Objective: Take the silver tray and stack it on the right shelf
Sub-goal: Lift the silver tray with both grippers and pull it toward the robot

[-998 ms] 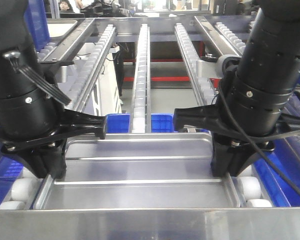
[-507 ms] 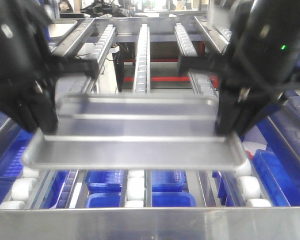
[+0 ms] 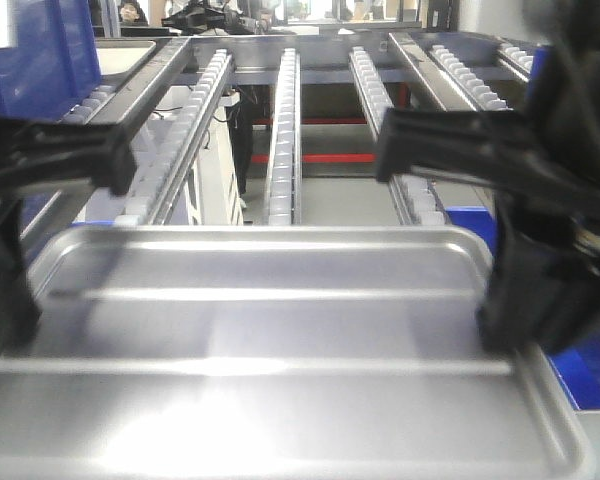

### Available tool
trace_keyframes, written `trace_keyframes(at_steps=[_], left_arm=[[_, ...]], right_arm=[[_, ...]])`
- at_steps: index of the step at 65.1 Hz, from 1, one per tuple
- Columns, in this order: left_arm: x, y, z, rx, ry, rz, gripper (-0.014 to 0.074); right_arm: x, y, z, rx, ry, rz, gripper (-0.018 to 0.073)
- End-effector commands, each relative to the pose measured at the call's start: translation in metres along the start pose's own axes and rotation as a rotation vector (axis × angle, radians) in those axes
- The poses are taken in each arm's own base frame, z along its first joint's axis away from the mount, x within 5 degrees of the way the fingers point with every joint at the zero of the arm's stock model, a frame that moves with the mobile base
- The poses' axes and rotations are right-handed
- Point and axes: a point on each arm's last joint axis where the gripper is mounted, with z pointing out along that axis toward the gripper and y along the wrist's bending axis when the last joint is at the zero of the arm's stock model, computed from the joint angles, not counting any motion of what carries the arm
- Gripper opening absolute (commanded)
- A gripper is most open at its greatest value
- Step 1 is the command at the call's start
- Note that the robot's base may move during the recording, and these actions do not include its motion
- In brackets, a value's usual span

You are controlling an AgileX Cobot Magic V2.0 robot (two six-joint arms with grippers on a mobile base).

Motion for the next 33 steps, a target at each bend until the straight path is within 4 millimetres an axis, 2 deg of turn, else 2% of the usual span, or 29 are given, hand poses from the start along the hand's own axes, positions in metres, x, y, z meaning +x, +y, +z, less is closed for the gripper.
trace_keyframes(at_steps=[1,11,33], left_arm=[[0.011,0.0,-0.012,-0.012,-0.036,-0.009,-0.0101],[0.033,-0.01,-0.015,-0.001,-0.024,0.027,-0.0101],[0.036,-0.011,-0.016,-0.011,-0.021,0.036,-0.0101]], right_arm=[[0.005,-0.003,-0.014,0.001,-0.04,-0.024,0.0071],[0.022,-0.005,-0.011,0.03,0.002,-0.057,0.0071],[0.024,-0.003,-0.01,0.011,-0.001,-0.052,0.0071]])
